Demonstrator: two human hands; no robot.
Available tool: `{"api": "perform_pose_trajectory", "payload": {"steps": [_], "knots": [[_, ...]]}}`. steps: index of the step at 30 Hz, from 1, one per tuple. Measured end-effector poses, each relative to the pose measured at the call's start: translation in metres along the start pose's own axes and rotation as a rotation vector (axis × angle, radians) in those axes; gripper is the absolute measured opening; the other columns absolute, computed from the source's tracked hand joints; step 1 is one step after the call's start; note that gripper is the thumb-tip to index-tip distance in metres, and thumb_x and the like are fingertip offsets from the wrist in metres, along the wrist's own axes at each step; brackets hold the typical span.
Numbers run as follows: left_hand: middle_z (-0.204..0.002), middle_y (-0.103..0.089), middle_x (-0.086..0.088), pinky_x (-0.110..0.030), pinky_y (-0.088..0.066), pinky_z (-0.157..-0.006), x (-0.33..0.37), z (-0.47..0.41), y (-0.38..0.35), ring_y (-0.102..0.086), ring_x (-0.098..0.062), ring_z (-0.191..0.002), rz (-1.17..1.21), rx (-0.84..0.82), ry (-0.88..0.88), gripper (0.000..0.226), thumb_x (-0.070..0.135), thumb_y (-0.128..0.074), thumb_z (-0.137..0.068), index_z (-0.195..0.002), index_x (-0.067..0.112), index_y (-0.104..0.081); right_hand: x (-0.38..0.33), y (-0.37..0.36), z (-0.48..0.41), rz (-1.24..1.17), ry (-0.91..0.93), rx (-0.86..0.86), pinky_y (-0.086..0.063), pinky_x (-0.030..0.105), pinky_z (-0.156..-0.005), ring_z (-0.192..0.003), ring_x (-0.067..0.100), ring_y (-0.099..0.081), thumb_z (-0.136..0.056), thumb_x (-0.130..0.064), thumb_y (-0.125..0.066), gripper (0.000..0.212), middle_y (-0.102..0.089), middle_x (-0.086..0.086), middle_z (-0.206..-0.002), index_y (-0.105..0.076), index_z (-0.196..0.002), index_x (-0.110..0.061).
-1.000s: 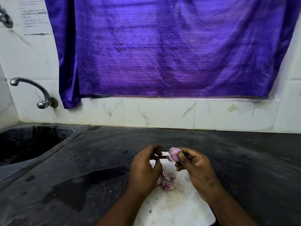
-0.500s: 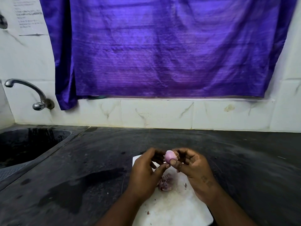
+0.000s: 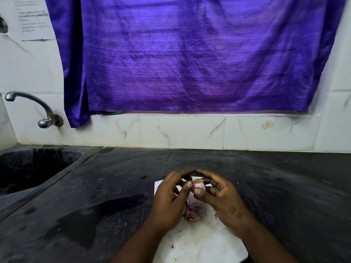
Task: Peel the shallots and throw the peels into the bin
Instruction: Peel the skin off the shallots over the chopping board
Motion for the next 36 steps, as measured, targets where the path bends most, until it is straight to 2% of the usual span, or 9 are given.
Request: {"api": "perform_pose_trajectory", "payload": {"steps": [6, 12, 16, 20, 23, 29, 32, 34, 36], "knots": [[-0.110, -0.073, 0.009, -0.052, -0.056, -0.086, -0.005, -0.002, -0.003, -0.070, -0.019, -0.104, 0.069, -0.033, 0.055, 0.025, 0.025, -0.064, -0.094, -0.114, 0.036, -0.075, 0.000, 0.007, -0.002, 0.057, 0.037, 0.116, -0.061, 0.027, -0.074, -0.088, 0.024, -0.073, -0.072, 0.006, -0.085, 0.033, -0.076, 0.021, -0.098, -0.065, -0.098, 0.002], [-0.101, -0.077, 0.000, -0.053, -0.059, -0.084, -0.010, -0.002, -0.003, -0.073, -0.019, -0.096, 0.184, -0.004, 0.118, 0.011, 0.020, -0.075, -0.089, -0.099, 0.024, -0.077, -0.007, 0.005, -0.001, 0.094, 0.110, 0.092, -0.060, 0.023, -0.072, -0.083, 0.017, -0.075, -0.072, 0.009, -0.083, 0.027, -0.076, 0.018, -0.093, -0.072, -0.095, -0.001], [-0.098, -0.077, -0.005, -0.040, -0.060, -0.081, -0.011, -0.003, -0.004, -0.074, -0.019, -0.094, 0.235, -0.006, 0.132, 0.010, 0.007, -0.075, -0.090, -0.098, 0.013, -0.075, -0.004, 0.006, -0.003, 0.071, 0.119, 0.094, -0.062, 0.028, -0.074, -0.091, 0.030, -0.074, -0.073, 0.008, -0.083, 0.026, -0.077, 0.019, -0.094, -0.074, -0.095, -0.002], [-0.088, -0.075, -0.005, -0.023, -0.055, -0.073, -0.010, -0.005, -0.003, -0.070, -0.012, -0.083, 0.283, 0.017, 0.149, 0.006, -0.005, -0.072, -0.089, -0.090, 0.001, -0.071, -0.004, 0.004, -0.002, 0.113, 0.109, 0.081, -0.062, 0.030, -0.073, -0.086, 0.026, -0.076, -0.075, -0.002, -0.084, 0.022, -0.077, 0.014, -0.094, -0.075, -0.094, -0.007], [-0.088, -0.073, -0.007, -0.025, -0.055, -0.070, -0.011, -0.004, -0.002, -0.068, -0.013, -0.082, 0.264, 0.022, 0.149, 0.008, -0.005, -0.070, -0.091, -0.089, 0.003, -0.071, -0.002, 0.003, -0.002, 0.078, 0.086, 0.063, -0.061, 0.030, -0.071, -0.081, 0.024, -0.076, -0.075, -0.003, -0.084, 0.022, -0.076, 0.019, -0.093, -0.072, -0.094, -0.004], [-0.084, -0.068, 0.002, -0.049, -0.056, -0.072, -0.019, -0.003, 0.000, -0.066, -0.016, -0.078, 0.191, 0.079, 0.155, 0.018, 0.004, -0.060, -0.099, -0.088, 0.017, -0.063, -0.004, 0.004, -0.002, 0.028, 0.083, 0.102, -0.062, 0.038, -0.077, -0.091, 0.037, -0.075, -0.077, -0.004, -0.082, 0.020, -0.077, 0.017, -0.096, -0.073, -0.095, -0.007], [-0.091, -0.071, 0.005, -0.049, -0.060, -0.074, -0.019, -0.002, 0.001, -0.071, -0.015, -0.085, 0.191, 0.068, 0.149, 0.016, 0.006, -0.058, -0.102, -0.101, 0.021, -0.065, -0.003, 0.008, -0.003, -0.054, 0.071, 0.154, -0.065, 0.039, -0.076, -0.088, 0.041, -0.074, -0.076, -0.013, -0.081, 0.026, -0.079, 0.018, -0.097, -0.072, -0.099, -0.003], [-0.103, -0.074, 0.007, -0.040, -0.063, -0.079, -0.011, 0.001, -0.003, -0.072, -0.014, -0.095, 0.185, 0.000, 0.114, 0.025, 0.010, -0.064, -0.099, -0.117, 0.027, -0.067, -0.003, 0.008, -0.004, -0.086, 0.055, 0.163, -0.063, 0.034, -0.073, -0.085, 0.036, -0.076, -0.077, -0.017, -0.079, 0.027, -0.079, 0.018, -0.096, -0.073, -0.100, -0.003], [-0.109, -0.075, 0.007, -0.036, -0.062, -0.081, -0.006, 0.002, -0.005, -0.073, -0.015, -0.100, 0.173, -0.036, 0.086, 0.032, 0.013, -0.073, -0.094, -0.121, 0.028, -0.068, -0.003, 0.007, -0.003, -0.094, 0.042, 0.155, -0.063, 0.031, -0.071, -0.085, 0.030, -0.077, -0.078, -0.019, -0.077, 0.025, -0.079, 0.017, -0.096, -0.073, -0.099, -0.005]]}}
Point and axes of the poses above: each hand's wrist, its own z-axis away from the middle knuckle, its own y-axis out of the back of the hand, x = y × z, the point moved 5 cm from there along -z, towards the middle knuckle
